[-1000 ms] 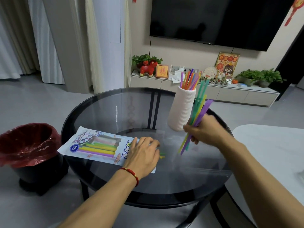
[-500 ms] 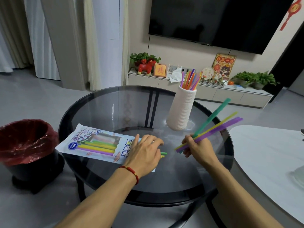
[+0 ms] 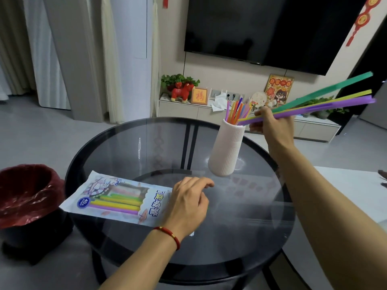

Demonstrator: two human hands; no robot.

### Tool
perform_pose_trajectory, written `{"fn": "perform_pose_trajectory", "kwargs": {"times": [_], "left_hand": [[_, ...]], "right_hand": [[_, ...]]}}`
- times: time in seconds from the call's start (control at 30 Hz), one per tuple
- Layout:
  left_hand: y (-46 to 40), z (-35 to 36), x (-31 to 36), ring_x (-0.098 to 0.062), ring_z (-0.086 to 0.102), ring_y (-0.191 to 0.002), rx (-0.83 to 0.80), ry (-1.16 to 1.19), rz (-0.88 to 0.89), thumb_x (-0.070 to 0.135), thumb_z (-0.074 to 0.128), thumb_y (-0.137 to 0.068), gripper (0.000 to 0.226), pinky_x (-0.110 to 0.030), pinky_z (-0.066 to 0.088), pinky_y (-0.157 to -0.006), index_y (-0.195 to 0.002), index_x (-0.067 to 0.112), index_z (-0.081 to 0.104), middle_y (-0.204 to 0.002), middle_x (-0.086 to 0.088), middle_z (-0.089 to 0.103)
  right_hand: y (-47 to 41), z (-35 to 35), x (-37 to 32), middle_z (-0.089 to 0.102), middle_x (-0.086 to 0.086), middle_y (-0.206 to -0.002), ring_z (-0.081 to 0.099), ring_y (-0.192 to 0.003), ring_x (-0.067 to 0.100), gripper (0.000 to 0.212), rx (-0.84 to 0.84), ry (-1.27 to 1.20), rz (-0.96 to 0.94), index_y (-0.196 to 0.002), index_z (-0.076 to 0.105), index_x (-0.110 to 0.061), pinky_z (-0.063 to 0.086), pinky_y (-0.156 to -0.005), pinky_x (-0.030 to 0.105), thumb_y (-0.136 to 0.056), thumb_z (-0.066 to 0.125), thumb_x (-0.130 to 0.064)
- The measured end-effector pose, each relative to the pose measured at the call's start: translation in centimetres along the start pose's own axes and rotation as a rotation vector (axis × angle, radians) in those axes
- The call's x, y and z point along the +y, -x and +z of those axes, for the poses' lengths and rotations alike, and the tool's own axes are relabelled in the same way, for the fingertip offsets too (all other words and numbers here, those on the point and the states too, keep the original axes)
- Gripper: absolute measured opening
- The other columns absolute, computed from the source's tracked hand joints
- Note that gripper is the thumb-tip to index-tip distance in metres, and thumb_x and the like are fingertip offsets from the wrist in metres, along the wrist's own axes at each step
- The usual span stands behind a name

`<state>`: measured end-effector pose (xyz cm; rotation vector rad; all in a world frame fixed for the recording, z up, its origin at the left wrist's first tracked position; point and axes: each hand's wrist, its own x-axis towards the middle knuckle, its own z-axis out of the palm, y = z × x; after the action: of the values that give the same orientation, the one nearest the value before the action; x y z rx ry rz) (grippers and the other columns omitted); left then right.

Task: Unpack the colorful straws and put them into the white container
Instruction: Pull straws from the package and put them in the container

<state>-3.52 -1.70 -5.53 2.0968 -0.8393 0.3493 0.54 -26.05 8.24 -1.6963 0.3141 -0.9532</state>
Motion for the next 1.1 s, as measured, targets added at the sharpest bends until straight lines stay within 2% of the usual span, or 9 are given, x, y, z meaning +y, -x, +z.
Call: {"fn": "perform_pose_trajectory", "kwargs": {"times": [0.17, 0.23, 0.37, 0.5, 0.57, 0.67, 0.87, 1.0, 1.1], "left_hand": [[-0.1, -0.2, -0.7, -0.007, 0.052, -0.109, -0.032, -0.027, -0.031, 0.004, 0.052, -0.088, 0.037, -0.034, 0.042, -0.100, -0.115, 0.026, 0.062, -0.111, 0.013, 0.063], [-0.2, -0.3, -0.8, -0.005, 0.051, -0.109, -0.038, -0.029, -0.035, 0.005, 0.051, -0.088, 0.037, -0.033, 0.042, -0.100, -0.115, 0.027, 0.061, -0.111, 0.015, 0.061], [-0.4, -0.4, -0.6, -0.003, 0.049, -0.111, -0.038, -0.033, -0.040, 0.006, 0.050, -0.088, 0.038, -0.032, 0.041, -0.100, -0.116, 0.029, 0.060, -0.110, 0.019, 0.057], [-0.4, -0.3, -0.4, 0.000, 0.047, -0.111, -0.046, -0.036, -0.058, 0.007, 0.051, -0.089, 0.038, -0.031, 0.042, -0.101, -0.117, 0.031, 0.059, -0.107, 0.025, 0.047], [-0.4, -0.3, -0.5, -0.001, 0.046, -0.111, -0.055, -0.037, -0.066, 0.007, 0.051, -0.090, 0.038, -0.032, 0.042, -0.101, -0.118, 0.032, 0.058, -0.107, 0.024, 0.046], [-0.3, -0.3, -0.7, -0.002, 0.046, -0.112, -0.064, -0.043, -0.072, 0.008, 0.050, -0.090, 0.039, -0.032, 0.043, -0.101, -0.119, 0.032, 0.056, -0.110, 0.022, 0.050], [-0.4, -0.1, -1.3, -0.003, 0.046, -0.114, -0.053, -0.055, -0.071, 0.009, 0.050, -0.089, 0.040, -0.031, 0.044, -0.100, -0.121, 0.032, 0.054, -0.117, 0.017, 0.055], [-0.4, -0.2, -1.7, -0.005, 0.045, -0.114, -0.071, -0.074, -0.094, 0.013, 0.049, -0.089, 0.039, -0.032, 0.043, -0.100, -0.124, 0.032, 0.052, -0.122, 0.012, 0.056], [-0.4, -0.6, -2.1, -0.009, 0.044, -0.120, -0.142, -0.154, -0.085, 0.027, 0.050, -0.085, 0.044, -0.034, 0.039, -0.104, -0.129, 0.031, 0.051, -0.128, 0.012, 0.054]], "right_hand": [[-2.8, 2.1, -0.8, 0.078, 0.019, -0.089, 0.080, -0.081, 0.033, 0.020, -0.039, 0.280, -0.018, -0.081, 0.071, -0.010, 0.066, -0.078, 0.051, -0.096, 0.061, -0.019], [-3.4, 2.7, -1.1, 0.078, 0.024, -0.091, 0.077, -0.086, 0.039, 0.023, -0.061, 0.420, -0.055, -0.083, 0.073, -0.001, 0.064, -0.080, 0.054, -0.093, 0.063, -0.019], [-4.6, 3.9, -1.7, 0.078, 0.019, -0.091, 0.078, -0.078, 0.030, 0.024, -0.143, 0.549, -0.059, -0.093, 0.072, 0.003, 0.066, -0.071, 0.044, -0.094, 0.068, -0.020], [-4.7, 4.4, -2.0, 0.074, 0.010, -0.080, 0.070, -0.060, 0.015, 0.024, -0.283, 0.590, 0.042, -0.083, 0.069, -0.010, 0.059, -0.048, 0.021, -0.093, 0.075, -0.030], [-4.7, 4.5, -2.4, 0.076, 0.012, -0.081, 0.070, -0.061, 0.018, 0.031, -0.297, 0.569, 0.036, -0.089, 0.074, -0.004, 0.064, -0.060, 0.029, -0.094, 0.073, -0.034], [-4.9, 4.3, -2.9, 0.075, 0.010, -0.082, 0.071, -0.062, 0.019, 0.036, -0.256, 0.555, -0.027, -0.108, 0.075, 0.000, 0.061, -0.060, 0.031, -0.095, 0.073, -0.033], [-4.3, 4.3, -2.9, 0.056, 0.017, -0.138, 0.058, -0.119, 0.029, 0.060, -0.110, 0.708, -0.301, -0.145, 0.052, -0.011, 0.051, -0.099, 0.040, -0.092, 0.075, -0.029], [-3.0, 4.1, -1.6, 0.050, 0.019, -0.154, 0.044, -0.141, 0.035, 0.054, -0.366, 0.913, -0.374, -0.151, 0.047, -0.005, 0.035, -0.118, 0.048, -0.105, 0.057, -0.032], [-2.6, 3.7, -1.5, 0.046, 0.019, -0.159, 0.040, -0.147, 0.035, 0.057, -0.407, 0.894, -0.365, -0.154, 0.044, -0.002, 0.031, -0.122, 0.045, -0.105, 0.057, -0.029]]}}
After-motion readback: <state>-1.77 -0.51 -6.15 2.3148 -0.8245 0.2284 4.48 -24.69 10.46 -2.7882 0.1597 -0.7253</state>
